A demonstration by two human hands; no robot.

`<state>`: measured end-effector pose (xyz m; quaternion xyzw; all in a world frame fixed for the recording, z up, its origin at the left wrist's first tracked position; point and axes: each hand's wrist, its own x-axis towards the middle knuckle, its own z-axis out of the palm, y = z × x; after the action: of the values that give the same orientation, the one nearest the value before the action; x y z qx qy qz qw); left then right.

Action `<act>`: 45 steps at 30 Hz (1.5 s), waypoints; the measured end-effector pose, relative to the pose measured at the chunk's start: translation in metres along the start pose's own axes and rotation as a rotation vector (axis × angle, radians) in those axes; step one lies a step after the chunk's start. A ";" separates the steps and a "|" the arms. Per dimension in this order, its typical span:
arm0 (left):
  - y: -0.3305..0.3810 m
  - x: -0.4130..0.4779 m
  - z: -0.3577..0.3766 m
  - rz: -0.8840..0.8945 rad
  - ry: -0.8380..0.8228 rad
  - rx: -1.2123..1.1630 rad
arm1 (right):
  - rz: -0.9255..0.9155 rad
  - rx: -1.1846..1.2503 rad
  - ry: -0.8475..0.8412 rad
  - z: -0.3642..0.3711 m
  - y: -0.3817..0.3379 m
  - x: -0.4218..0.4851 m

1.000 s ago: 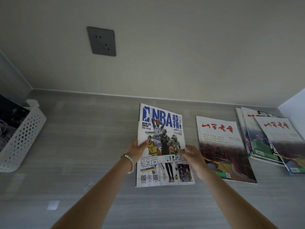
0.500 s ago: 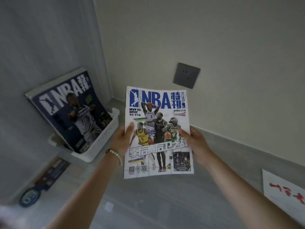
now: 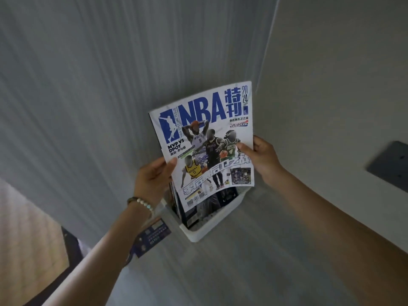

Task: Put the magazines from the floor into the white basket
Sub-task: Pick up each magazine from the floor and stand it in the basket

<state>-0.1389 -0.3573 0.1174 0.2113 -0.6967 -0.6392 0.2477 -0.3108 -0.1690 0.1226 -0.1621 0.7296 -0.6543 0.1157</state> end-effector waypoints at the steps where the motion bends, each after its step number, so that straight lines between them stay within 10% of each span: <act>1: -0.003 0.002 0.000 -0.008 0.014 0.002 | -0.002 -0.011 -0.017 0.006 0.005 0.009; 31: -0.059 -0.024 0.007 -0.043 0.272 0.488 | 0.169 -0.104 -0.046 0.009 0.085 -0.011; 45: -0.061 -0.132 0.160 -0.177 -0.606 0.383 | 0.437 -0.120 0.525 -0.156 0.076 -0.245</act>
<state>-0.1350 -0.1566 0.0370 0.1143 -0.8245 -0.5497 -0.0701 -0.1507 0.0761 0.0546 0.1652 0.7890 -0.5896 0.0517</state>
